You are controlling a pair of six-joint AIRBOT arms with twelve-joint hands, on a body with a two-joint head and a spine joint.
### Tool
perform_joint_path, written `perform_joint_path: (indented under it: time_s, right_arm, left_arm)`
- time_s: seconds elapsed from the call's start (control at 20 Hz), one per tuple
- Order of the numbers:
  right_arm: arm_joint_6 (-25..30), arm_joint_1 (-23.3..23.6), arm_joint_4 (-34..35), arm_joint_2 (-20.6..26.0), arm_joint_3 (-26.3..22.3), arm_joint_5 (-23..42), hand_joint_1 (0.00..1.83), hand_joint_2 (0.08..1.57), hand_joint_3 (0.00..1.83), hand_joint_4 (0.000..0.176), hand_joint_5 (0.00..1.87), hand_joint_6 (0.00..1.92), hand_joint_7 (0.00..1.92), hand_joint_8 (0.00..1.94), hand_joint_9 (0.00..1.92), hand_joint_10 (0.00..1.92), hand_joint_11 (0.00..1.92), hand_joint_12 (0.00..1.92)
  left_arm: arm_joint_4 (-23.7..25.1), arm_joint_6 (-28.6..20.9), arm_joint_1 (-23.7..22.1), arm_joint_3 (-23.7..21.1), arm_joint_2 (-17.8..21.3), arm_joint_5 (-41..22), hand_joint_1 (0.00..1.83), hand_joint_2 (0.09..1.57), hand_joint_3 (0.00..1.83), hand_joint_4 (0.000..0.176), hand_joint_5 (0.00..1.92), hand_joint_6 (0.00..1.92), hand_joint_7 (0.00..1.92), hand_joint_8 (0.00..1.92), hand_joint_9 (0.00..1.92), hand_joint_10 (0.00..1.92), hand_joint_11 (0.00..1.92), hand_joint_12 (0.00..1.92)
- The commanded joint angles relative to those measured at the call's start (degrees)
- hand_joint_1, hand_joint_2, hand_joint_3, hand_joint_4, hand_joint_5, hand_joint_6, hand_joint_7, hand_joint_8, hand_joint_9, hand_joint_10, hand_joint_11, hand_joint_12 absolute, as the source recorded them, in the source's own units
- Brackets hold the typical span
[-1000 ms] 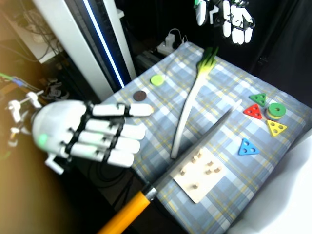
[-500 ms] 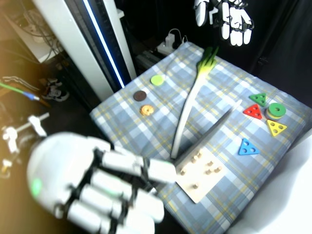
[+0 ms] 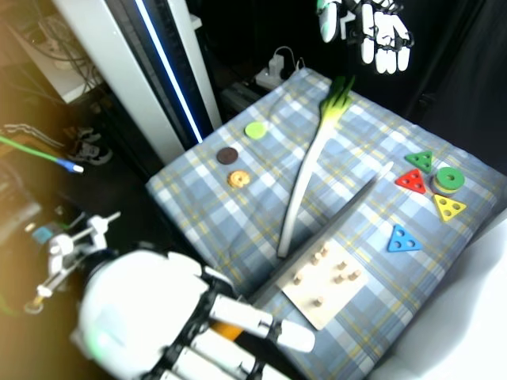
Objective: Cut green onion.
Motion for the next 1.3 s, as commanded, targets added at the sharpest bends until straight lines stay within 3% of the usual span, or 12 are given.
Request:
perform_joint_path:
  time_s: [0.0, 0.4, 0.6, 0.7, 0.8, 0.85, 0.9, 0.95, 1.05, 1.1, 1.2, 1.25]
  right_arm:
    - [-0.6, 1.2, 0.3, -0.1, 0.8, 5.1, 0.92, 0.85, 0.00, 0.176, 0.00, 0.00, 0.00, 0.00, 0.00, 0.00, 0.00, 0.00]
    - [-1.6, 2.7, 0.1, -3.8, 5.1, -1.0, 0.97, 0.89, 0.01, 0.176, 0.00, 0.00, 0.00, 0.00, 0.00, 0.00, 0.00, 0.00]
    - [-1.6, 3.4, 0.2, -5.5, 7.3, -3.2, 0.90, 0.92, 0.00, 0.151, 0.01, 0.00, 0.10, 0.01, 0.02, 0.00, 0.00, 0.00]
    - [-1.6, 3.7, 0.1, -5.5, 7.3, -3.2, 0.90, 0.95, 0.00, 0.061, 0.34, 0.02, 0.36, 0.02, 0.25, 0.02, 0.07, 0.06]
    - [-1.6, 4.2, -0.3, -5.5, 7.0, -3.0, 0.88, 1.03, 0.00, 0.000, 0.65, 0.02, 0.60, 0.01, 0.50, 0.01, 0.12, 0.63]
    - [-1.6, 4.3, -0.4, -5.5, 6.9, -2.9, 0.89, 1.11, 0.00, 0.000, 0.84, 0.02, 0.79, 0.02, 0.72, 0.04, 0.37, 0.83]
    - [-1.6, 4.4, -0.6, -5.5, 6.7, -2.7, 1.06, 1.14, 0.00, 0.000, 0.91, 0.84, 0.94, 0.00, 0.90, 0.01, 0.57, 0.86]
    - [-1.6, 4.4, -0.9, -5.5, 6.5, -2.6, 1.19, 1.12, 0.00, 0.000, 1.00, 0.79, 1.00, 0.84, 1.14, 0.10, 0.69, 1.19]
    - [-1.6, 4.4, -1.4, -5.5, 6.2, -2.4, 1.03, 1.18, 0.00, 0.033, 0.88, 1.13, 1.15, 0.26, 1.22, 0.16, 0.72, 1.31]
    - [-1.6, 4.4, -1.7, -5.5, 6.0, -2.2, 0.79, 1.28, 0.00, 0.000, 0.92, 0.49, 1.17, 0.11, 1.23, 0.11, 0.84, 0.97]
    - [-1.6, 4.4, -2.1, -5.5, 5.4, -1.7, 0.49, 1.33, 0.00, 0.000, 1.10, 0.10, 1.25, 0.03, 1.26, 0.06, 0.78, 1.11]
    - [-1.6, 4.4, -2.4, -5.5, 5.3, -1.6, 0.38, 1.35, 0.00, 0.000, 1.20, 0.34, 1.32, 0.32, 1.09, 0.75, 0.69, 1.48]
  left_arm:
    - [0.3, -0.2, -0.8, 0.3, -0.3, -6.4, 0.06, 1.38, 0.00, 0.176, 0.30, 0.00, 0.39, 0.00, 0.32, 0.00, 0.00, 0.57]
    - [0.3, -0.2, -0.8, 0.4, -0.6, -6.3, 0.00, 1.40, 0.00, 0.176, 0.28, 0.00, 0.36, 0.00, 0.30, 0.01, 0.00, 0.53]
    - [0.4, -0.2, -0.8, 0.4, -0.7, -6.2, 0.04, 1.39, 0.00, 0.176, 0.30, 0.00, 0.41, 0.00, 0.34, 0.00, 0.00, 0.68]
    - [0.4, -0.2, -0.8, 0.6, -1.1, -5.7, 0.02, 1.40, 0.00, 0.176, 0.28, 0.00, 0.40, 0.00, 0.33, 0.00, 0.00, 0.65]
    - [0.4, -0.2, -0.8, 0.7, -1.3, -5.6, 0.04, 1.39, 0.00, 0.176, 0.30, 0.00, 0.40, 0.00, 0.34, 0.00, 0.01, 0.65]
    - [0.4, -0.2, -0.8, 0.7, -1.3, -5.6, 0.04, 1.39, 0.00, 0.176, 0.29, 0.00, 0.40, 0.00, 0.33, 0.00, 0.01, 0.65]
    - [0.4, -0.2, -0.8, 0.7, -1.4, -5.6, 0.04, 1.39, 0.00, 0.176, 0.30, 0.01, 0.41, 0.01, 0.34, 0.01, 0.03, 0.65]
    - [0.3, -0.2, -0.8, 0.8, -1.4, -5.5, 0.01, 1.39, 0.00, 0.176, 0.31, 0.01, 0.42, 0.01, 0.35, 0.01, 0.03, 0.65]
    - [0.3, -0.2, -0.8, 0.8, -1.5, -5.3, 0.00, 1.40, 0.00, 0.176, 0.31, 0.01, 0.42, 0.00, 0.34, 0.00, 0.03, 0.64]
    - [0.2, -0.2, -0.8, 0.8, -1.5, -5.3, 0.02, 1.40, 0.00, 0.176, 0.32, 0.01, 0.41, 0.00, 0.34, 0.00, 0.02, 0.64]
    - [0.0, -0.3, -0.8, 0.8, -1.6, -5.3, 0.03, 1.40, 0.00, 0.176, 0.31, 0.00, 0.39, 0.00, 0.32, 0.00, 0.01, 0.65]
    - [-0.1, -0.3, -0.8, 0.8, -1.7, -5.3, 0.00, 1.40, 0.00, 0.176, 0.31, 0.00, 0.39, 0.00, 0.31, 0.00, 0.00, 0.65]
